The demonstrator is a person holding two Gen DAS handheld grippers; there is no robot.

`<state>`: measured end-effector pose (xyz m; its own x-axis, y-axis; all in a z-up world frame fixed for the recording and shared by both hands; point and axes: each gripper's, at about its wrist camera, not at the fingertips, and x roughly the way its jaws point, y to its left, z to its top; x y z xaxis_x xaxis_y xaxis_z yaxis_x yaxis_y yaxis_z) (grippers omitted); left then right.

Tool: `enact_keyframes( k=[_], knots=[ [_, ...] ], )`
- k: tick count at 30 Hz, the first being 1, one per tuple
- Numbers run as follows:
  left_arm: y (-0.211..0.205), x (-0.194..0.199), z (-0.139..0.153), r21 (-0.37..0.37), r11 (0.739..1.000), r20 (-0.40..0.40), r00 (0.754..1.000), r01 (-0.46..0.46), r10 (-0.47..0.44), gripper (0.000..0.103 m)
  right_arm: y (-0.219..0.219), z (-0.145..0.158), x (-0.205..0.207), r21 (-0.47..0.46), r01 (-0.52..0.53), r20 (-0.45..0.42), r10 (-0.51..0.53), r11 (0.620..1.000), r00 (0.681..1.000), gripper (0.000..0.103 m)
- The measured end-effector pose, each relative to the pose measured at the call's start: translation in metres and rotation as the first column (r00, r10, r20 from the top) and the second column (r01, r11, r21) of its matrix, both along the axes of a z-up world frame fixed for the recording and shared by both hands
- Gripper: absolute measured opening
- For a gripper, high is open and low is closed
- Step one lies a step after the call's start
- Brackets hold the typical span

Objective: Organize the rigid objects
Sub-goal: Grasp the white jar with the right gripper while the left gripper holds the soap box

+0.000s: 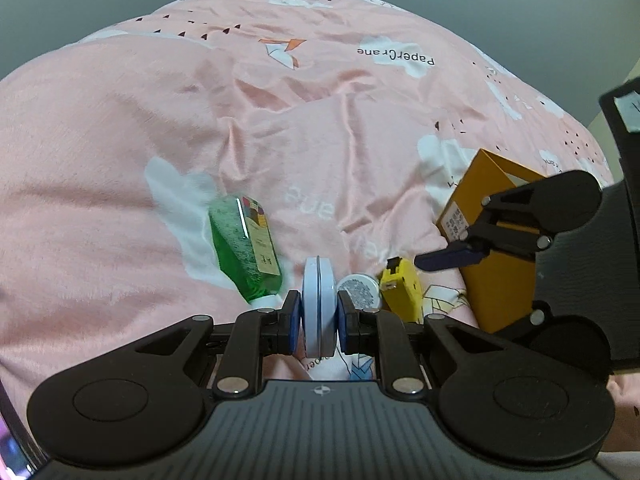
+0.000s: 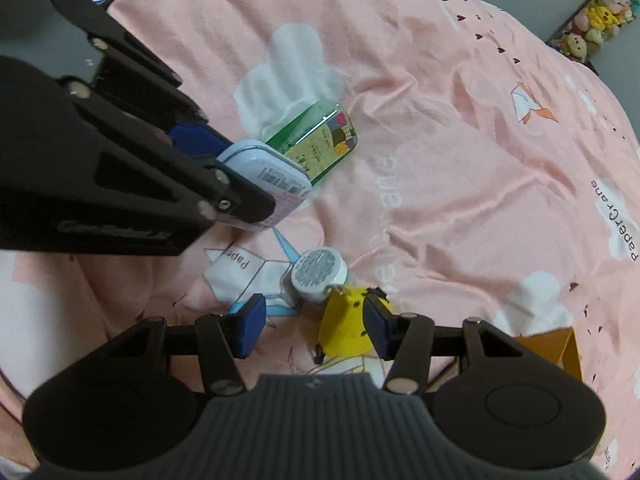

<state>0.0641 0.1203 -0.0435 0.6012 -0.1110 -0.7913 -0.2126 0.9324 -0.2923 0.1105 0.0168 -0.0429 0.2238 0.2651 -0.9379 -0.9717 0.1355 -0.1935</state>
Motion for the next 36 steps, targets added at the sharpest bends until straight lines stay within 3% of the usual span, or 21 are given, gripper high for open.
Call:
enact_keyframes(
  k=[5, 12, 16, 19, 24, 28, 29, 30, 36],
  knots=[
    [0.002, 0.004, -0.003, -0.001, 1.000, -0.010, 1.000, -0.009, 0.009, 0.020, 0.014, -0.005, 0.003, -0.035, -0.050, -0.033, 0.049, 0.998, 0.998, 0.057],
    [0.002, 0.005, -0.010, 0.001, 1.000, -0.028, 1.000, -0.011, 0.011, 0.020, 0.033, -0.027, 0.000, -0.114, -0.188, 0.010, 0.191, 0.975, 0.982, 0.054],
    [0.001, 0.005, -0.011, -0.008, 1.000, -0.028, 1.000, -0.009, 0.008, 0.020, 0.036, -0.040, 0.004, -0.139, -0.190, 0.007, 0.193, 0.972, 0.981, 0.052],
    [-0.001, 0.006, -0.013, -0.011, 1.000, -0.028, 1.000, 0.002, -0.003, 0.020, 0.038, -0.044, 0.006, -0.148, -0.186, -0.001, 0.188, 0.971, 0.982, 0.040],
    [-0.002, 0.003, -0.012, -0.018, 1.000, -0.011, 1.000, -0.002, 0.002, 0.020, 0.036, -0.044, 0.002, -0.144, -0.176, 0.009, 0.179, 0.974, 0.984, 0.039],
    [0.000, -0.001, -0.005, -0.017, 1.000, 0.017, 1.000, -0.022, 0.022, 0.020, 0.028, -0.029, 0.000, -0.084, -0.144, -0.008, 0.144, 0.986, 0.990, 0.039],
    [0.000, -0.002, -0.002, -0.012, 1.000, 0.027, 0.999, -0.025, 0.026, 0.020, 0.025, -0.024, 0.000, -0.065, -0.133, -0.013, 0.132, 0.989, 0.991, 0.033],
    [-0.001, -0.003, 0.001, -0.007, 1.000, 0.036, 0.999, -0.028, 0.028, 0.020, 0.022, -0.019, -0.001, -0.048, -0.124, -0.009, 0.123, 0.991, 0.992, 0.000],
    [-0.005, -0.005, 0.015, 0.024, 0.999, 0.067, 0.997, -0.027, 0.025, 0.020, 0.012, 0.012, 0.009, 0.021, -0.071, 0.008, 0.071, 0.997, 0.997, 0.001]
  ],
)
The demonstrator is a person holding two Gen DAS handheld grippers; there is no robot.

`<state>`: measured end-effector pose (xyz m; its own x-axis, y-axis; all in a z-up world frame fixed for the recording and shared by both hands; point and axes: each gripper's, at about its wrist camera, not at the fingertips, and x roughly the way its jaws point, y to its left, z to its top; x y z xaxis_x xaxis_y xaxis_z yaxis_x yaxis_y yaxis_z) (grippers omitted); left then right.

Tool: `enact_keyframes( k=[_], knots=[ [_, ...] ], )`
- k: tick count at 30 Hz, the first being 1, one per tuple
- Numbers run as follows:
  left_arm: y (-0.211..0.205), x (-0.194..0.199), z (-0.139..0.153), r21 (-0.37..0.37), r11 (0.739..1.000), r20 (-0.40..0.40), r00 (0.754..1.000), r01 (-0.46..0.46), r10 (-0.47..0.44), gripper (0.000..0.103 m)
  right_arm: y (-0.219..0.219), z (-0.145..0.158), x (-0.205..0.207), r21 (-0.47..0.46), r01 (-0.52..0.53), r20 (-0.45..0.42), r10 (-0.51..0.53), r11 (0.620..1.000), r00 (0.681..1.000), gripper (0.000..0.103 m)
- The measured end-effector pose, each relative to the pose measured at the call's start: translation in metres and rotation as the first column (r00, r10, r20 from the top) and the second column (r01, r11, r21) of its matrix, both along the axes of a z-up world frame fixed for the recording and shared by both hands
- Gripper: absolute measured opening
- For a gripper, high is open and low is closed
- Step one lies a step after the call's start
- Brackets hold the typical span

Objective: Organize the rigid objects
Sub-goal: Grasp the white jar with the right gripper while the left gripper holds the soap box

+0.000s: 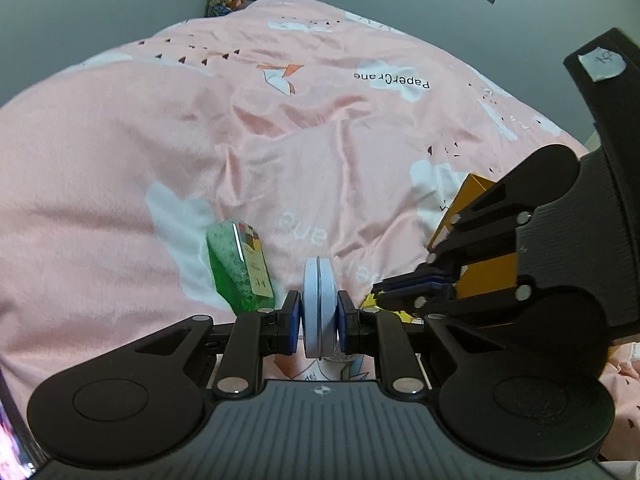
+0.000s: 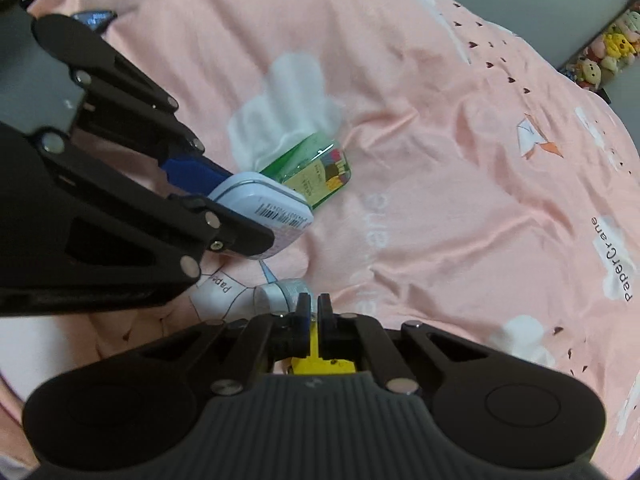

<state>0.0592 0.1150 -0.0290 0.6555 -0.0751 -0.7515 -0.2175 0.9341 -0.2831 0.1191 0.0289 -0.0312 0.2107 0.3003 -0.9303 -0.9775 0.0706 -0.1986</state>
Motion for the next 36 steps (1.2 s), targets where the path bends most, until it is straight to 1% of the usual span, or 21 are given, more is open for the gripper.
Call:
enact_keyframes(
  k=[2, 4, 5, 6, 10, 14, 16, 22, 23, 24, 28, 31, 36],
  knots=[
    [0.002, -0.001, 0.000, 0.023, 1.000, -0.009, 1.000, -0.012, 0.012, 0.020, -0.001, 0.003, -0.002, -0.001, 0.003, 0.002, -0.003, 1.000, 1.000, 0.005],
    [0.006, -0.003, -0.002, 0.021, 1.000, -0.023, 1.000, -0.019, 0.020, 0.020, -0.003, -0.003, -0.003, -0.020, -0.018, 0.001, 0.018, 1.000, 1.000, 0.015],
    [0.008, -0.003, -0.003, 0.012, 1.000, -0.031, 0.999, -0.021, 0.021, 0.020, -0.002, -0.007, -0.005, -0.033, -0.033, -0.006, 0.032, 0.999, 0.999, 0.031],
    [0.009, -0.003, -0.005, 0.006, 1.000, -0.036, 0.999, -0.022, 0.023, 0.020, -0.002, -0.011, -0.007, -0.046, -0.046, -0.011, 0.046, 0.998, 0.999, 0.040],
    [0.008, -0.002, -0.009, 0.020, 1.000, -0.047, 0.999, -0.019, 0.020, 0.020, 0.005, -0.031, -0.009, -0.102, -0.116, -0.031, 0.113, 0.988, 0.993, 0.042],
    [0.007, -0.001, -0.017, 0.032, 0.999, -0.068, 0.998, -0.013, 0.015, 0.020, 0.018, -0.045, -0.004, -0.144, -0.155, -0.044, 0.150, 0.977, 0.988, 0.044],
    [0.007, 0.000, -0.020, 0.028, 1.000, -0.077, 0.997, -0.008, 0.010, 0.020, 0.022, -0.050, 0.000, -0.154, -0.153, -0.053, 0.146, 0.976, 0.988, 0.044],
    [0.009, 0.002, -0.024, 0.018, 1.000, -0.082, 0.997, -0.003, 0.004, 0.020, 0.032, -0.065, 0.014, -0.166, -0.128, -0.117, 0.109, 0.978, 0.987, 0.043],
    [0.009, 0.002, -0.024, 0.018, 1.000, -0.082, 0.997, -0.001, 0.002, 0.020, 0.032, -0.066, 0.013, -0.168, -0.125, -0.118, 0.106, 0.978, 0.987, 0.038],
    [0.008, 0.002, -0.024, 0.018, 1.000, -0.082, 0.997, 0.000, 0.001, 0.020, 0.032, -0.066, 0.013, -0.169, -0.125, -0.117, 0.106, 0.978, 0.987, 0.037],
    [0.009, 0.000, -0.022, 0.015, 1.000, -0.068, 0.998, -0.008, 0.009, 0.020, 0.028, -0.057, 0.008, -0.150, -0.118, -0.105, 0.103, 0.982, 0.989, 0.037],
    [0.007, -0.004, -0.016, 0.021, 1.000, -0.049, 0.999, -0.013, 0.014, 0.020, 0.020, -0.041, 0.005, -0.102, -0.099, -0.100, 0.089, 0.990, 0.991, 0.037],
    [-0.001, -0.008, 0.000, 0.032, 0.999, -0.003, 1.000, -0.008, 0.008, 0.020, 0.000, -0.008, 0.001, -0.025, -0.063, -0.048, 0.062, 0.998, 0.997, 0.037]
  ],
)
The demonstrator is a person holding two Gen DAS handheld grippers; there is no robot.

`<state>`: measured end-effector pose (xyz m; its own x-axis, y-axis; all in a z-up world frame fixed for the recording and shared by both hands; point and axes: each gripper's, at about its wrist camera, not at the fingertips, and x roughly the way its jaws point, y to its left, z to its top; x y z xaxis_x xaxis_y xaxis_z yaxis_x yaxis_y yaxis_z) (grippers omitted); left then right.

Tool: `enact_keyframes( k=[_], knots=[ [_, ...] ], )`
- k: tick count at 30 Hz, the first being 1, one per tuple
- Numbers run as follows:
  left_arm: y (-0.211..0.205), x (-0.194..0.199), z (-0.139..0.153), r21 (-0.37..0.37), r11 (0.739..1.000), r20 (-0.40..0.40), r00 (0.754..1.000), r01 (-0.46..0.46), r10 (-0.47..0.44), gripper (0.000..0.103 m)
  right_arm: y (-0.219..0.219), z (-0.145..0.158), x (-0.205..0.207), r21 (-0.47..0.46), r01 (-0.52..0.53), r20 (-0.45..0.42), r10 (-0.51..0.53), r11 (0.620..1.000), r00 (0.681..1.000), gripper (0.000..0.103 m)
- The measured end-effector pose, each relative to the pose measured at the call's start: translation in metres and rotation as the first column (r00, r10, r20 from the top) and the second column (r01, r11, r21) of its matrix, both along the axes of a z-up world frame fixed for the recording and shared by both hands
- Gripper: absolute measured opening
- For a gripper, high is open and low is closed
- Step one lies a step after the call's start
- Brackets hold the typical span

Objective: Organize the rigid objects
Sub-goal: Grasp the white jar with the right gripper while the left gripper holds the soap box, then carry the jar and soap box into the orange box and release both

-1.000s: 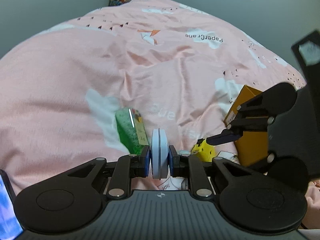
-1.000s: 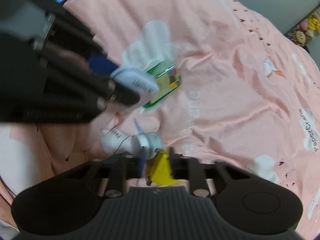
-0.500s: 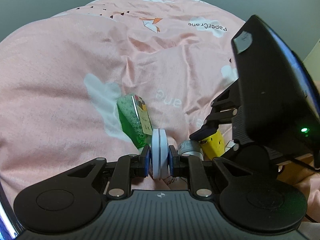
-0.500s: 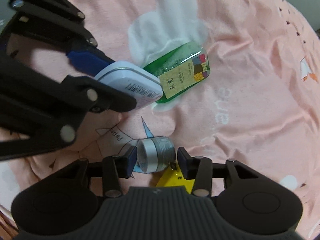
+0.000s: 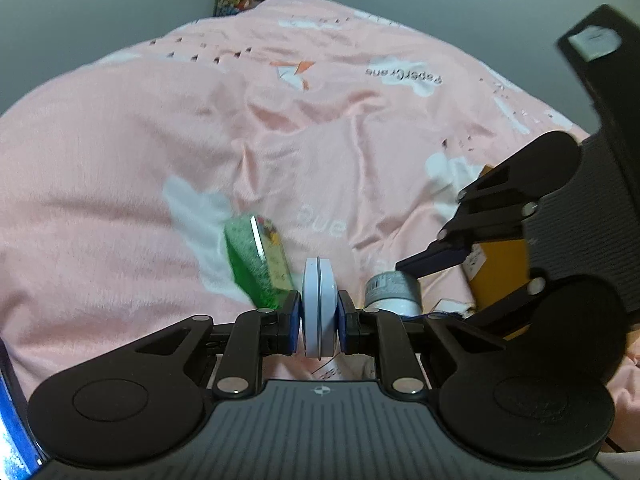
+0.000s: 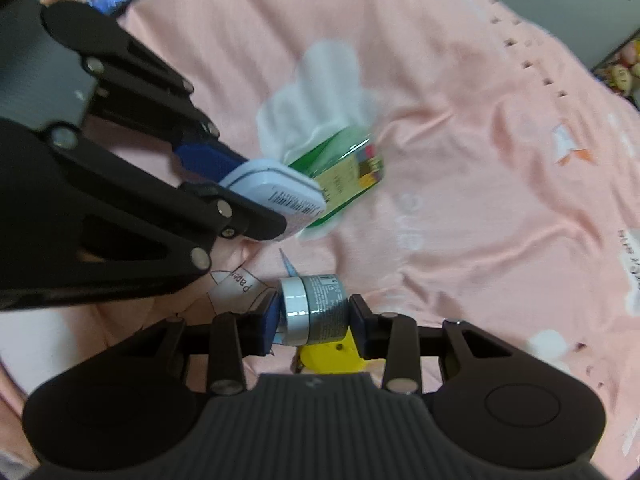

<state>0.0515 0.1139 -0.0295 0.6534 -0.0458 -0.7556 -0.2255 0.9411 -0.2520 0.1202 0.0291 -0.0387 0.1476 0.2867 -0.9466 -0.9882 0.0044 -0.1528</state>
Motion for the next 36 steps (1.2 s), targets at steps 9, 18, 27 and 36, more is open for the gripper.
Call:
enact_keyframes(
  k=[9, 18, 27, 36],
  knots=[
    [-0.028, 0.004, 0.038, 0.013, 0.998, 0.115, 0.991, 0.060, -0.061, 0.020, -0.055, 0.068, 0.001, 0.138, 0.105, 0.101, -0.119, 0.985, 0.988, 0.037],
    [-0.095, 0.028, 0.074, 0.024, 0.968, 0.227, 0.942, 0.248, -0.247, 0.020, -0.135, 0.100, 0.023, 0.187, 0.295, 0.188, -0.329, 0.937, 0.926, 0.037],
    [-0.162, 0.068, 0.071, -0.036, 0.903, 0.229, 0.883, 0.428, -0.409, 0.020, -0.214, 0.089, 0.054, 0.135, 0.499, 0.188, -0.517, 0.856, 0.835, 0.037],
    [-0.212, 0.113, 0.038, -0.164, 0.829, 0.116, 0.845, 0.534, -0.522, 0.020, -0.258, 0.042, 0.092, 0.007, 0.645, 0.096, -0.643, 0.764, 0.760, 0.037]
  ],
)
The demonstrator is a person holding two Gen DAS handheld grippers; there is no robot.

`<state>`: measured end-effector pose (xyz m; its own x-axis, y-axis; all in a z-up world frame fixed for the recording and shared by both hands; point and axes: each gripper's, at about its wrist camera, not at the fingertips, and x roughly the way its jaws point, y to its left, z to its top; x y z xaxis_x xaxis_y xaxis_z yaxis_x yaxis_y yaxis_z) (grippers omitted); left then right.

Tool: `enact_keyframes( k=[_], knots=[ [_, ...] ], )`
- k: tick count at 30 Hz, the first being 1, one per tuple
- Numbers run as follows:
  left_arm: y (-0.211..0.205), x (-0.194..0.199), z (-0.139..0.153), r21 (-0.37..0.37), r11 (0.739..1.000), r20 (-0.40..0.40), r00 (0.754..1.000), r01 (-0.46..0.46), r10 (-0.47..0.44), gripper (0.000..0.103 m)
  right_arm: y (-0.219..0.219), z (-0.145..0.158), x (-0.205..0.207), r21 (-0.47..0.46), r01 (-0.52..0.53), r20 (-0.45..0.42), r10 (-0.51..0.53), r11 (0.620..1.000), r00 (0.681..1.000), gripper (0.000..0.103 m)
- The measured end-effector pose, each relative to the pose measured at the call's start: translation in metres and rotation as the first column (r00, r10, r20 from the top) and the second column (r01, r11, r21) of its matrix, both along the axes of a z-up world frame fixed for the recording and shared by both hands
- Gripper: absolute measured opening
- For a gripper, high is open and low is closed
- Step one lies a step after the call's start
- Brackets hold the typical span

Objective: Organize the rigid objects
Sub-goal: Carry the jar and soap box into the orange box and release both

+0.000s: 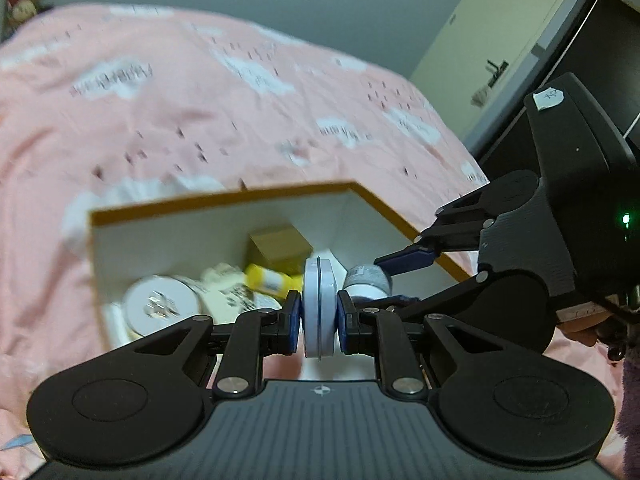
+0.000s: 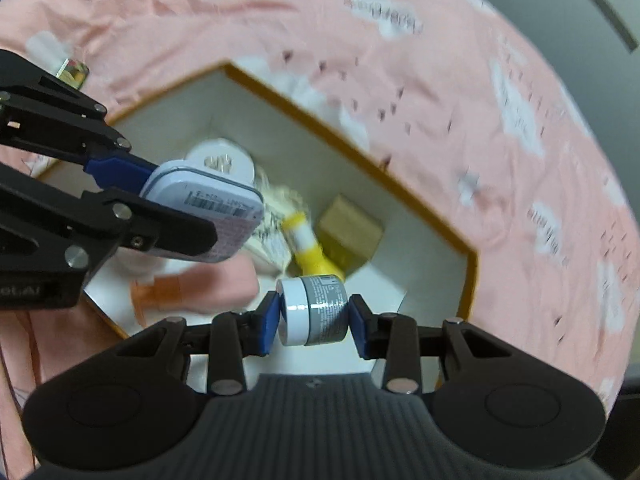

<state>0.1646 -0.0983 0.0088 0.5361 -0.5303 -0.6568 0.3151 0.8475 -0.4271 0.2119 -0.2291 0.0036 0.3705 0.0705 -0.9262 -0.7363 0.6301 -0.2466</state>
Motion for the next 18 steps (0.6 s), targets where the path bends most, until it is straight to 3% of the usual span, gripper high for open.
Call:
enact_keyframes(
  k=[13, 18],
  knots=[
    [-0.009, 0.020, -0.026, -0.014, 0.999, -0.137, 0.990, 0.038, -0.039, 0.020, -0.016, -0.039, 0.023, -0.013, 0.074, -0.185, -0.075, 0.997, 0.980, 0.037],
    [-0.013, 0.023, -0.026, -0.006, 0.999, -0.153, 0.987, 0.054, -0.055, 0.020, -0.016, -0.055, 0.034, -0.081, 0.084, -0.211, -0.100, 0.993, 0.972, 0.037]
  ],
)
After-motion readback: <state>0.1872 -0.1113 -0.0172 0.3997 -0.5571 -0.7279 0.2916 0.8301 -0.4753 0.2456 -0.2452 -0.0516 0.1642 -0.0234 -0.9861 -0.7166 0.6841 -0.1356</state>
